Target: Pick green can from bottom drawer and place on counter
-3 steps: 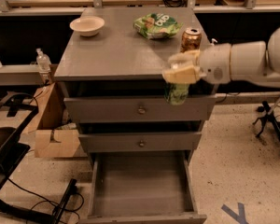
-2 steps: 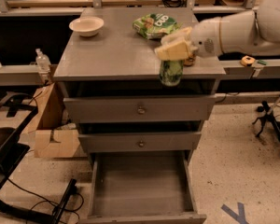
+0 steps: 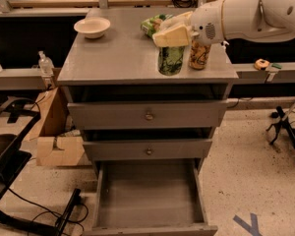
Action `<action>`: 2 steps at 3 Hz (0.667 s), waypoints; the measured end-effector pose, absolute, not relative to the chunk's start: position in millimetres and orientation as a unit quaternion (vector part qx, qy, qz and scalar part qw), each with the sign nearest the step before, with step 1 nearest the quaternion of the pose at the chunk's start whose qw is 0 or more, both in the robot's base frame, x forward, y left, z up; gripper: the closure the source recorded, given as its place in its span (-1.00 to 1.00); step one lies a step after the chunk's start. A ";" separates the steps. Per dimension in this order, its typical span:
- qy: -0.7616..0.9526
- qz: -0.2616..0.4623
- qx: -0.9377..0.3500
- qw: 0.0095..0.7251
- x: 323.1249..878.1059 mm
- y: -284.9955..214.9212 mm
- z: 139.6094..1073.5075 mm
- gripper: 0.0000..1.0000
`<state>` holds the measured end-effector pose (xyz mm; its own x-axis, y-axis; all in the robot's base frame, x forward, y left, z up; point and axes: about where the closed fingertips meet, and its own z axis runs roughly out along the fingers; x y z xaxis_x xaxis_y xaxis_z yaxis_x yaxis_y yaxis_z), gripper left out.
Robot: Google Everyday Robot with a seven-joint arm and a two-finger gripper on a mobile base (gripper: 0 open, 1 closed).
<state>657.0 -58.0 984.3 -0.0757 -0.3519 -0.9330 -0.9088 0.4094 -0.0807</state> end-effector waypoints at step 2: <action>0.664 0.319 -0.454 0.502 730.3 -21.2 993.1 1.00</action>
Offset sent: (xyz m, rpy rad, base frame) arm 0.1559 0.0498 0.0724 0.1742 -0.0564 0.0181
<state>730.3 -21.2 993.1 -0.0841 -0.2832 -0.9554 -0.9226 0.3843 -0.0327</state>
